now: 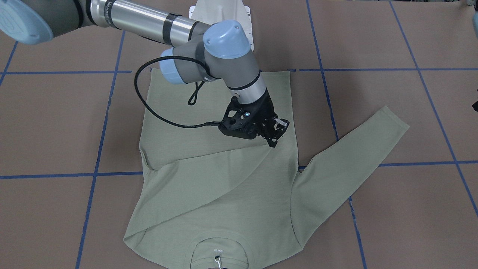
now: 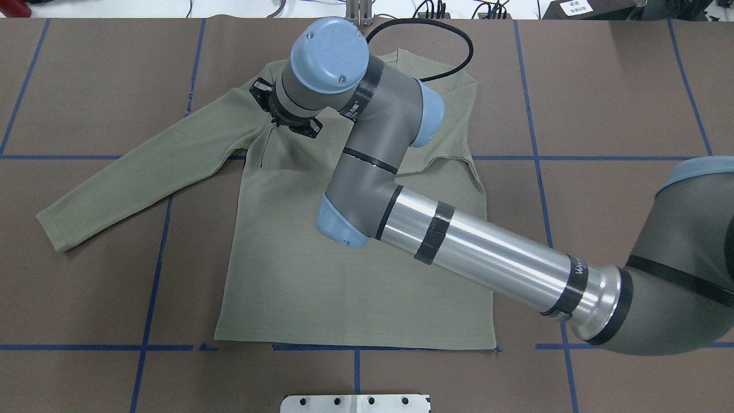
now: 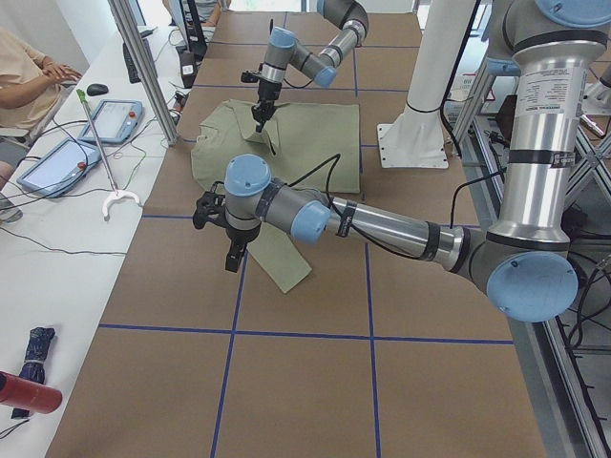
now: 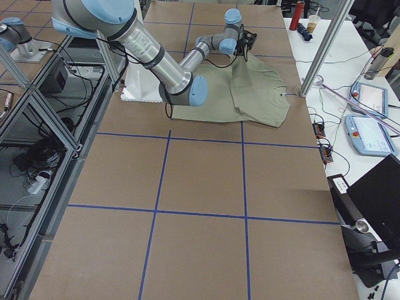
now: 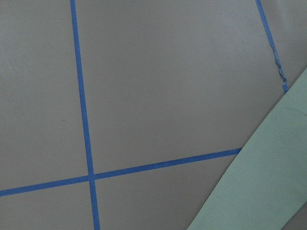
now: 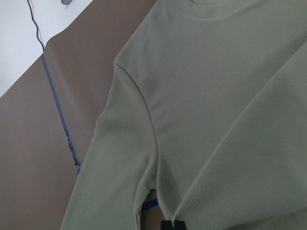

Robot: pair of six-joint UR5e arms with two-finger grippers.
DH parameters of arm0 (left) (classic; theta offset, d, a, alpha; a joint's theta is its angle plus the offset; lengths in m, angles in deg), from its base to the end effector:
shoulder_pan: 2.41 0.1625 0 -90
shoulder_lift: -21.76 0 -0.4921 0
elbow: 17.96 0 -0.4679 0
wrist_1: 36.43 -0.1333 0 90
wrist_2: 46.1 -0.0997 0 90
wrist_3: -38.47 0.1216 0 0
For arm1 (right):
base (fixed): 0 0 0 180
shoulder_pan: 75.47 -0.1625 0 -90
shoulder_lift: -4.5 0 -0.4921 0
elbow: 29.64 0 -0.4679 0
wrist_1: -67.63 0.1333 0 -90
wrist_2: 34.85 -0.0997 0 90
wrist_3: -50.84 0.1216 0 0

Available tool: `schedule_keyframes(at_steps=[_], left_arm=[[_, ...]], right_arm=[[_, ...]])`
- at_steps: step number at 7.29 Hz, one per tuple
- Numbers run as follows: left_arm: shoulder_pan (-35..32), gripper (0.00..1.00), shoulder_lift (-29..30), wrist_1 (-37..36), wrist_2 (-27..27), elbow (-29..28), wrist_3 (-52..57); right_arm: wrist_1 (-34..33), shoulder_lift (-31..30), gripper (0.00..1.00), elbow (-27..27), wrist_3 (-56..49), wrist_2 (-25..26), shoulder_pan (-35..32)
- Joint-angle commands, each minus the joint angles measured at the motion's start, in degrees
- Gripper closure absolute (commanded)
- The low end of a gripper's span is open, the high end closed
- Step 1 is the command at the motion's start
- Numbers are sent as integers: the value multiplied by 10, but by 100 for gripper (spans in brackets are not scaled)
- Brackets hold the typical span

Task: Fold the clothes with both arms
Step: 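Grasp the sleeve cuff with the right gripper and fold it across the shirt body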

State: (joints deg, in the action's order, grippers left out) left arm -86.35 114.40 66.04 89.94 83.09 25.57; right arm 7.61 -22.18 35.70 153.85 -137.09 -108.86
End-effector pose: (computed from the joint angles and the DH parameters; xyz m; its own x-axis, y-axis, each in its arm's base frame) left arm 0.0182 -0.6054 0.5751 0.6614 0.1798 -0.7282 0.0543 0.9568 0.2855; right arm -0.7357 -0.6137 0.0416 0.2123 0.4035 0.8900 -0.4319 0.8558 -0.2849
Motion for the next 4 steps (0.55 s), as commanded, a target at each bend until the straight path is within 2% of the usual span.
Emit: schedule_keyframes(at_steps=[1,3,4], left_arm=[[1,0,0,11,5,0,1],[42,0,0,35,41,-6,-35],[102,0,0,77,39,-11,-53]], right_arm=[[34,61,0,-104,1,38,16],[34,68,0,-108,3,40,17],[32,59,0,-86,10,39,12]])
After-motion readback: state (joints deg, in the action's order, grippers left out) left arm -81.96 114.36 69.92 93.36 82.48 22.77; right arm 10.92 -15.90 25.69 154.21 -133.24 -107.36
